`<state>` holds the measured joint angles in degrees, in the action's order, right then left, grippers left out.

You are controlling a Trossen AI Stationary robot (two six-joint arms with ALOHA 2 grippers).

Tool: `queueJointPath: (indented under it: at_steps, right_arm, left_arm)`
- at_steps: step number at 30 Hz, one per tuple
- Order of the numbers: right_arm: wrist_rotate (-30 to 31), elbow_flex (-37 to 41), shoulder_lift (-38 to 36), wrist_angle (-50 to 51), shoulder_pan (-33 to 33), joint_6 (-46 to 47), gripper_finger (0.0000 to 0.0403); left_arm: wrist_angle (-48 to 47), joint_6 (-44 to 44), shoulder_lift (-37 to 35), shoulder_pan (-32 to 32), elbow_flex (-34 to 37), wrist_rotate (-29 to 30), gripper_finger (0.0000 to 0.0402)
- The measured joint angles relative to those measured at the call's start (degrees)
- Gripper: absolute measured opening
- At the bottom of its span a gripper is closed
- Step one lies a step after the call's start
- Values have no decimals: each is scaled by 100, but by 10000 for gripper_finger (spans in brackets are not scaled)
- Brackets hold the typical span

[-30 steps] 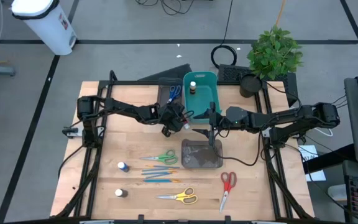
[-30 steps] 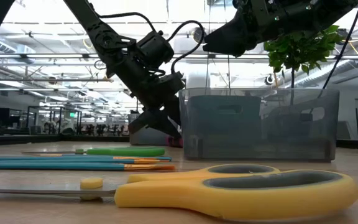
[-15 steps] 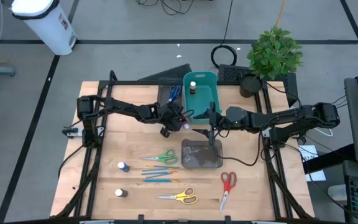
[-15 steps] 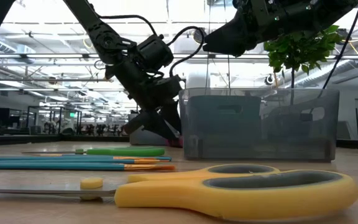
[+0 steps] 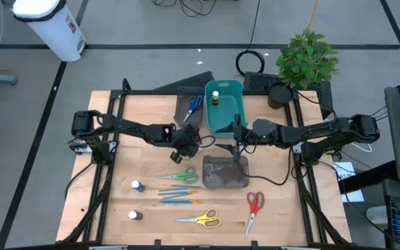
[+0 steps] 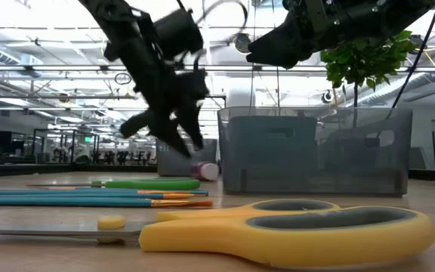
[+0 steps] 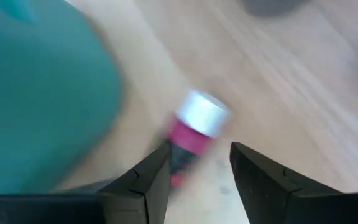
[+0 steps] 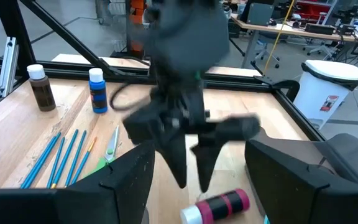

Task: Pick & Place Paint Supplies
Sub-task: Put the pink paint bottle into the green bin

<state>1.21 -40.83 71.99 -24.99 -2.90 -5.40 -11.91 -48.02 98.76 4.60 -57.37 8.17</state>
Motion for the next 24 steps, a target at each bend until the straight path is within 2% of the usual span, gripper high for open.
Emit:
queueJointPath:
  at_steps: [6,11,19,24]
  right_arm:
    - [0,2,0,2,0,16,242]
    - [0,2,0,61,0,18,242]
    - [-2,1,0,175,0,13,242]
    - [-192,2,0,175,0,-21,242]
  left_arm:
    - [89,-857,-137,67,-3,95,172]
    - [-383,-1848,-100,306,-3,160,172]
    - [-1238,-1896,-100,441,-3,876,172]
    - [-1778,-1892,-100,437,3,647,172]
